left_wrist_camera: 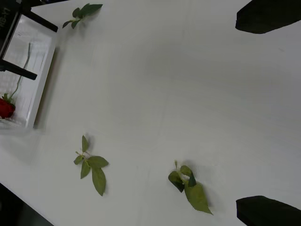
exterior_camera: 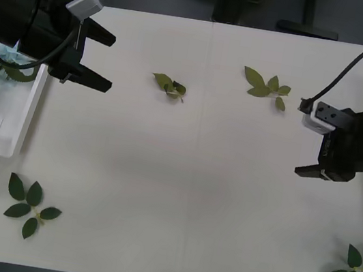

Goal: Place the red flowers into the right box and the blue flowers into the left box. If a person shows an open palm, hand one flower to the person first, then continue sorting.

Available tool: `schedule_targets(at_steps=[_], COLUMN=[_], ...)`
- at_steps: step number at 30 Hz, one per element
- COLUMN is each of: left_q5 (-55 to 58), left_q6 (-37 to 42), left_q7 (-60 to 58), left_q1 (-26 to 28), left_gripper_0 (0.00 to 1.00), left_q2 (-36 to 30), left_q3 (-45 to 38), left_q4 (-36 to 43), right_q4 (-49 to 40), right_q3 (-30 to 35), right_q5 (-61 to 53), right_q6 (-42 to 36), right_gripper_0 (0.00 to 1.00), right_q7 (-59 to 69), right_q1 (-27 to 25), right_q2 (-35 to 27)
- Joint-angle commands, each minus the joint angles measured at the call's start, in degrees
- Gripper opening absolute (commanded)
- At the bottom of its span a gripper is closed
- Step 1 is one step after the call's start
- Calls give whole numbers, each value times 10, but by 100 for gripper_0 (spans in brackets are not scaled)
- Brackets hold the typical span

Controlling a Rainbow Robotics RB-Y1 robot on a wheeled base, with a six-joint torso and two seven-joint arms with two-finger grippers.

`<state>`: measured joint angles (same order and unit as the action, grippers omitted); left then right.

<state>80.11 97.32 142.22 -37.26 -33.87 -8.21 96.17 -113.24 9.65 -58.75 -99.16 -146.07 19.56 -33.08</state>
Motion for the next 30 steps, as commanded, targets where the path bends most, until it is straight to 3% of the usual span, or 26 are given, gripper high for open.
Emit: schedule_targets(at_steps=[1, 12, 30], left_q5=[-1, -2, -2], left_q6=[-3, -3, -3], left_q7=[19, 19, 19], left_q1=[-25, -25, -25], left_gripper_0=[100, 100, 100], left_q2=[-9, -9, -9], left_q3=[3, 3, 3], left_q4=[13, 13, 13], right_q4=[-19, -19, -19], right_q3=[2, 16, 47], right_q5=[-7, -59, -148], right_q6=[20, 49, 107], right_gripper_0=[100, 100, 100], right_q7=[-22, -18, -20], right_q1=[15, 13, -35], right_q2=[-1, 1, -12])
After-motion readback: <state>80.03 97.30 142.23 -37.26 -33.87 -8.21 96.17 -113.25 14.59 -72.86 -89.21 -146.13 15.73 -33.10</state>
